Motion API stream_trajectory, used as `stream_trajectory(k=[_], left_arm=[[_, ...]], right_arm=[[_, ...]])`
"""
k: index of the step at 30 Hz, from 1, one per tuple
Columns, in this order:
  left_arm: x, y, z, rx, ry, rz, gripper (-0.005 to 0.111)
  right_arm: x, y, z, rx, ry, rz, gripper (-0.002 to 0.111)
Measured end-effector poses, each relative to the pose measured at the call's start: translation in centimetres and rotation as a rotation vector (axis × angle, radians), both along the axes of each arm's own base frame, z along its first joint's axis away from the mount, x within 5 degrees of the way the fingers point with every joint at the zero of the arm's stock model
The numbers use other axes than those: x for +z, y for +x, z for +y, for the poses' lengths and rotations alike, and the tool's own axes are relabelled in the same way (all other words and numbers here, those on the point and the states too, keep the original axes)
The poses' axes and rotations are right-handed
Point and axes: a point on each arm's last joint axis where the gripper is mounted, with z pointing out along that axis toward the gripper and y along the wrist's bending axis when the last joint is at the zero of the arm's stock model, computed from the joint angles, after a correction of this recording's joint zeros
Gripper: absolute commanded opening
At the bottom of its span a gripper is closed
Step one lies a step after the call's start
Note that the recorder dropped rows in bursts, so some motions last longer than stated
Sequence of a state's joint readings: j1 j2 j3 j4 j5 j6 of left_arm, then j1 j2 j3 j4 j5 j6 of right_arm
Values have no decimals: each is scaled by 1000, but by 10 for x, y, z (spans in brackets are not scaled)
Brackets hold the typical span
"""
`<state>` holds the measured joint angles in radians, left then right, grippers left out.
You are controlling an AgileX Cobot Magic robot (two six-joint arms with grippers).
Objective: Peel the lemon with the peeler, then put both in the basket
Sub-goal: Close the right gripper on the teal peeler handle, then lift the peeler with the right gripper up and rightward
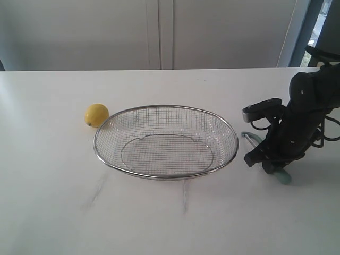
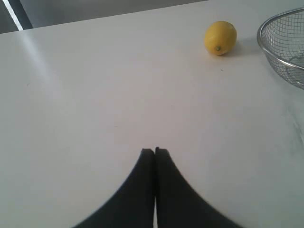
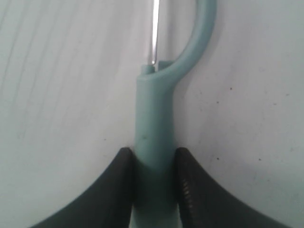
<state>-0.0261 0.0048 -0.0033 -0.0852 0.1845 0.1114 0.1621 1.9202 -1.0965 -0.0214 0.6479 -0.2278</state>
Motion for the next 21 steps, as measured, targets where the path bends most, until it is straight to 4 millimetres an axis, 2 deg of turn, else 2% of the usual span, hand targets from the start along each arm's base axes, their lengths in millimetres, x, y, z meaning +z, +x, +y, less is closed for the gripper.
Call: stream_trajectory(k=[17,21], left_arm=[[0,0,0,0,0,0,0],[0,0,0,0,0,0,0]], right_arm=[[0,-1,0,-18,1,13,0],[6,-3,-1,-19,1,14,0]])
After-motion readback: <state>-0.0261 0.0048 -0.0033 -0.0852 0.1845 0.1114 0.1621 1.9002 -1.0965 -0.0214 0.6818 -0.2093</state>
